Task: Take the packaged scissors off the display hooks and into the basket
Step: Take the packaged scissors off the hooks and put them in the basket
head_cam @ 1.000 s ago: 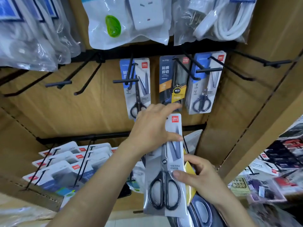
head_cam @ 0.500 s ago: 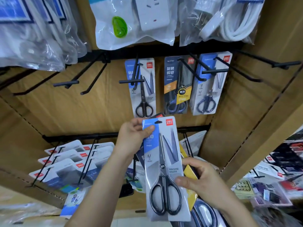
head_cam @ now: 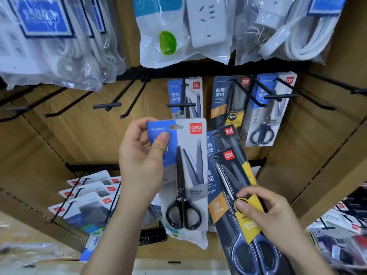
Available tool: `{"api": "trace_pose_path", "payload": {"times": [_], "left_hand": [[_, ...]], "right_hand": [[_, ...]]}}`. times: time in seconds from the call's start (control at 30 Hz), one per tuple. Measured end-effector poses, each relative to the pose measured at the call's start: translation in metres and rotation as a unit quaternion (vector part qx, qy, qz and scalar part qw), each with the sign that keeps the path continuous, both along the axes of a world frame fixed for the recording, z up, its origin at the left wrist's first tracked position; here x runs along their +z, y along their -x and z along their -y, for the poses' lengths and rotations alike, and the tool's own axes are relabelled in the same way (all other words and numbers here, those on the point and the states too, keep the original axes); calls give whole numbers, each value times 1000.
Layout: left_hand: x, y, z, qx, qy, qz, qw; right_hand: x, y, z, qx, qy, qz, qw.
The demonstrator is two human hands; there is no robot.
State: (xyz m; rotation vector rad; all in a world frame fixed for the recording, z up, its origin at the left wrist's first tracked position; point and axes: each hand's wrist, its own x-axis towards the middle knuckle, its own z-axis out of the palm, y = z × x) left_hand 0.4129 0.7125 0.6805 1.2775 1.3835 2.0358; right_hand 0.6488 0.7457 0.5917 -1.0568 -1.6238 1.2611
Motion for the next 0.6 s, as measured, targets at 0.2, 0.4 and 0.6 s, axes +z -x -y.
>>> {"api": "trace_pose_path", "payload": {"times": [0.2,0.4,0.6], "left_hand": [[4,-5,-12,-1,8,5,1000],[8,-8,-18,9,-12,-9,1000],[8,1,-41,75,12,-87,993]], "right_hand": [[15,2,5,-20,-8,-35,999],[18,0,5,-26,-31,-43,998],[20,2,3,-24,-30,-44,998]]}}
